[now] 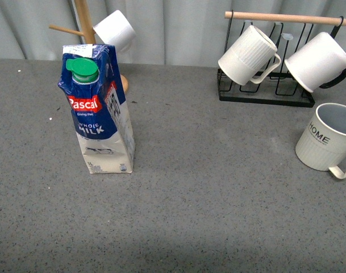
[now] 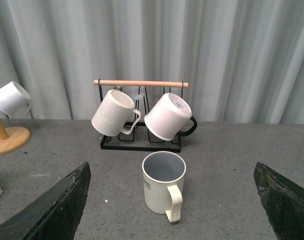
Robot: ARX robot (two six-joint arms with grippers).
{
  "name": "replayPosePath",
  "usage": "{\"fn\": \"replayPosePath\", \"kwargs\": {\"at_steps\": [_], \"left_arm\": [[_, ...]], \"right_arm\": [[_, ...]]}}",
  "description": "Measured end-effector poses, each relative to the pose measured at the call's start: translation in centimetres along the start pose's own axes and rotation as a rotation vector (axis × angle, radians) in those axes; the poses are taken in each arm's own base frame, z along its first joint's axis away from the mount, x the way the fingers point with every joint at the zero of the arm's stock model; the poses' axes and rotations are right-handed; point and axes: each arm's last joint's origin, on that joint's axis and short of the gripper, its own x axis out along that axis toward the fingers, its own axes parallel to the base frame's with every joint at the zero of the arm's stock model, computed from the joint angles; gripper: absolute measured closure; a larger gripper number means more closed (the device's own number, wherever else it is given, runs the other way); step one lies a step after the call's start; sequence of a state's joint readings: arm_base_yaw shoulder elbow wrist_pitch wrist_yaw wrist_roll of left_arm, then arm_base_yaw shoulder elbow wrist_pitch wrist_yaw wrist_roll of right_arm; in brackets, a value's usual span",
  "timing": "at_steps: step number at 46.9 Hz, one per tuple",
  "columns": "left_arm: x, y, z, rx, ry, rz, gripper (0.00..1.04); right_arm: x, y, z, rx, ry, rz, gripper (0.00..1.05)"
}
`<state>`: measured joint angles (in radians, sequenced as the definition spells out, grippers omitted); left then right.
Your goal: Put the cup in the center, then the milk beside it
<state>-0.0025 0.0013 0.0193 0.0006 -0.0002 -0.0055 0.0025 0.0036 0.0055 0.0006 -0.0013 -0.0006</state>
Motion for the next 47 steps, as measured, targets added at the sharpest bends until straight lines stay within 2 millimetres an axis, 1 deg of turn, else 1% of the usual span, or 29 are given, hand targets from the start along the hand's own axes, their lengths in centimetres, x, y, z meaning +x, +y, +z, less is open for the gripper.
{"fn": "replayPosePath", "kwargs": {"at_steps": [4, 8, 11, 16, 21, 22, 25, 31, 36, 39, 47], "left_arm": [[0.0, 0.0, 0.0, 0.0, 0.0, 0.0, 0.06], [0.0, 0.0, 0.0, 0.0, 0.0, 0.001, 0.06], [0.0, 0.0, 0.0, 0.0, 0.0, 0.0, 0.06], [0.0, 0.0, 0.0, 0.0, 0.0, 0.0, 0.06], [0.0, 0.0, 0.0, 0.0, 0.0, 0.0, 0.06], [0.0, 0.0, 0.0, 0.0, 0.0, 0.0, 0.06], [0.0, 0.0, 0.0, 0.0, 0.0, 0.0, 0.06], [0.0, 0.0, 0.0, 0.0, 0.0, 0.0, 0.06], [0.0, 0.0, 0.0, 0.0, 0.0, 0.0, 0.06], [0.0, 0.0, 0.0, 0.0, 0.0, 0.0, 0.06], [0.0, 0.0, 0.0, 0.0, 0.0, 0.0, 0.06]], "right_arm": [[0.0, 0.0, 0.0, 0.0, 0.0, -0.005, 0.09], [0.4, -0.1, -0.1, -0.122, 0.04, -0.197, 0.09], [1.1, -0.3, 0.0, -0.148, 0.086, -0.202, 0.09], [3.2, -1.0, 1.0, -0.152, 0.143, -0.164, 0.09], [5.8, -1.6, 1.6, -0.129, 0.225, -0.125, 0.09], [6.7, -1.8, 1.6, -0.116, 0.254, -0.114, 0.09], [9.1, -2.2, 1.2, -0.085, 0.359, -0.095, 0.09], [13.5, -2.8, 0.4, -0.045, 0.504, -0.077, 0.09], [16.6, -3.4, -0.3, 0.002, 0.609, -0.094, 0.09], [18.0, -3.5, -1.0, 0.024, 0.669, -0.1, 0.09], [21.3, -4.2, -2.3, 0.075, 0.756, -0.141, 0.09]]}}
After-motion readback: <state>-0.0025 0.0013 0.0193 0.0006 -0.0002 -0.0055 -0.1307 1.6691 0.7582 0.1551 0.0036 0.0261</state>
